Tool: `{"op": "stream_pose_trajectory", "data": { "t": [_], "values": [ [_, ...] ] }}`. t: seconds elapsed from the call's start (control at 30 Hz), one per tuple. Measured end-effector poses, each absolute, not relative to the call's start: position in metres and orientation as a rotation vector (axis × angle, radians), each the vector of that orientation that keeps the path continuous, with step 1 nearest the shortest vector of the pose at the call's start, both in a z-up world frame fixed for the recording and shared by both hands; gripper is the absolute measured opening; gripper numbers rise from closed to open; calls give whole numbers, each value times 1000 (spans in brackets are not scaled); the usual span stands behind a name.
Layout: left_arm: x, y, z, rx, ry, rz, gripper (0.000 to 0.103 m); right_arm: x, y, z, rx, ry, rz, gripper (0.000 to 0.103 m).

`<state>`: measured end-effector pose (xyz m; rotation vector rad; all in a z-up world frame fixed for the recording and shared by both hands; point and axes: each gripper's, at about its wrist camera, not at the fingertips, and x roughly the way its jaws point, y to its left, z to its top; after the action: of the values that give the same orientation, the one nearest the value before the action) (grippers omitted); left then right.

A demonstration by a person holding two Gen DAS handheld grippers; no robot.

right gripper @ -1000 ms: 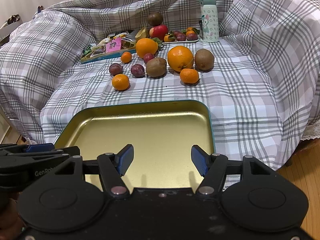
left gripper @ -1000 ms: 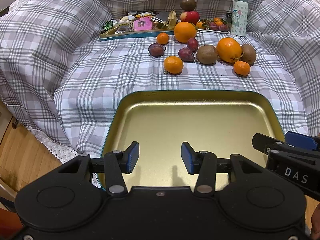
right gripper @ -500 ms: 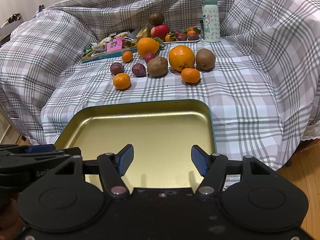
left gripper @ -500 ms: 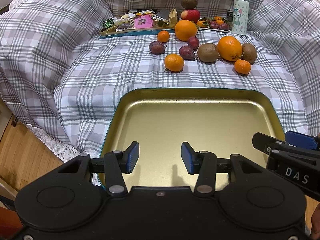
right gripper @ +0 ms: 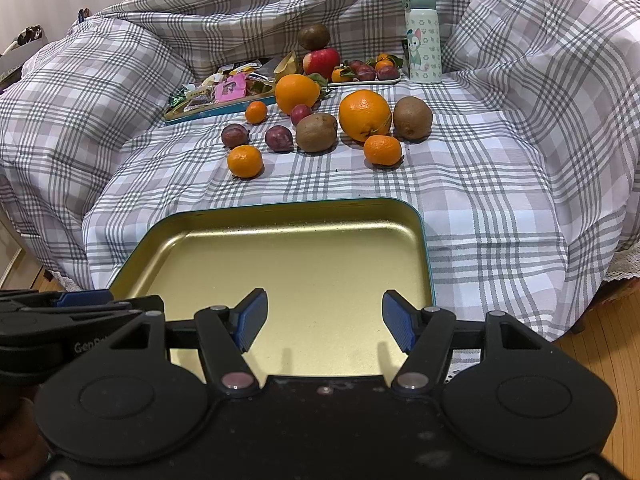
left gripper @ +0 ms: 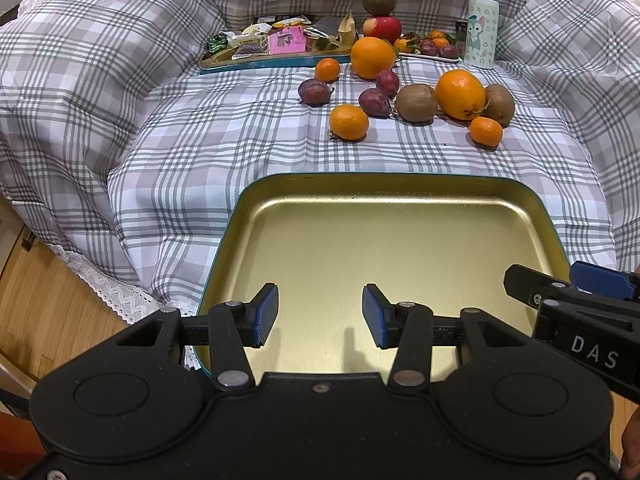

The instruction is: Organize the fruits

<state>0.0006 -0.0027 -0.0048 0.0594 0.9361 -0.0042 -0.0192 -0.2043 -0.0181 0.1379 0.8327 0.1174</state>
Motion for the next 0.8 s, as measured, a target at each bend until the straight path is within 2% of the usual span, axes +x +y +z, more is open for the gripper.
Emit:
{"op": "stream_pose_trajectory", "data": {
  "t": [0.8],
  "values": [
    [0, -3, -9, 56, 943, -4, 54, -19, -204, -18, 137, 834, 118, 67]
  ]
}}
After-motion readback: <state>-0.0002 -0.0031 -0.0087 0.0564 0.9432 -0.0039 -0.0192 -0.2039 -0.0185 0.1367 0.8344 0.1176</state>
